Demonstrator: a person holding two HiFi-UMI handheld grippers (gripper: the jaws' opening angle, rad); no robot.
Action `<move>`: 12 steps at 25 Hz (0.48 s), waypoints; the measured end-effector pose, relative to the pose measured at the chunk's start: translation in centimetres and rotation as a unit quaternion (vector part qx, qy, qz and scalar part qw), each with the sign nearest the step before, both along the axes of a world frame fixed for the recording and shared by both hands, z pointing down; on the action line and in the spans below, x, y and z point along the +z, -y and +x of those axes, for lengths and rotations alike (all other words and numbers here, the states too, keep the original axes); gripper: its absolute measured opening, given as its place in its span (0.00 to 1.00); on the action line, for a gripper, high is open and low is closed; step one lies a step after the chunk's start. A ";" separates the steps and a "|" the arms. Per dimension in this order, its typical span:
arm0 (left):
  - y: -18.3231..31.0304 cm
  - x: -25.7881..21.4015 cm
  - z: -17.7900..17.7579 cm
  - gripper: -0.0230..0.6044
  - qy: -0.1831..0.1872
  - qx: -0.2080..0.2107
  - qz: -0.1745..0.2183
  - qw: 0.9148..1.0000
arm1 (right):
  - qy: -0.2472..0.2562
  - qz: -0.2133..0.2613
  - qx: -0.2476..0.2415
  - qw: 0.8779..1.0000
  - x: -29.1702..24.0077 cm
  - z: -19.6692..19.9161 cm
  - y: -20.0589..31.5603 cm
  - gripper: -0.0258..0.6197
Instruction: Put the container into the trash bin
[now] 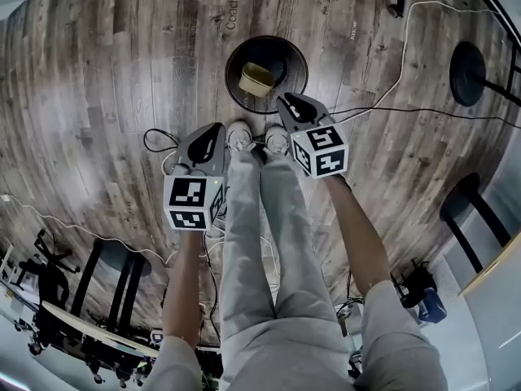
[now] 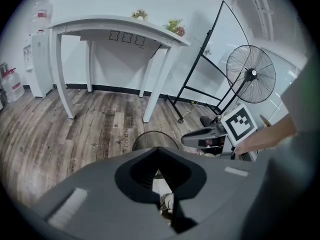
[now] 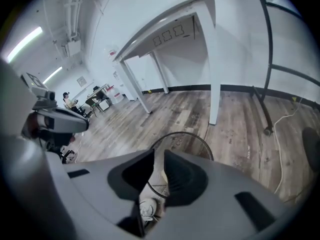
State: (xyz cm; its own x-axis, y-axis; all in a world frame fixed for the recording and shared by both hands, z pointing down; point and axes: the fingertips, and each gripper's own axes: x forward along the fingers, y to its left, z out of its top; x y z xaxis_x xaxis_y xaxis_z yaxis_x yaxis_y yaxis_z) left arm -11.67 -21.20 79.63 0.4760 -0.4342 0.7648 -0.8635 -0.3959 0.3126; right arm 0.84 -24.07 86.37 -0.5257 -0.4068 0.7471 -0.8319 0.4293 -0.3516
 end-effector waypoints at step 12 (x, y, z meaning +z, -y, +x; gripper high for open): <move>-0.2 -1.9 2.3 0.05 0.001 0.017 0.010 1.000 | 0.004 0.058 0.052 0.997 -8.2 5.3 -3.7 0.09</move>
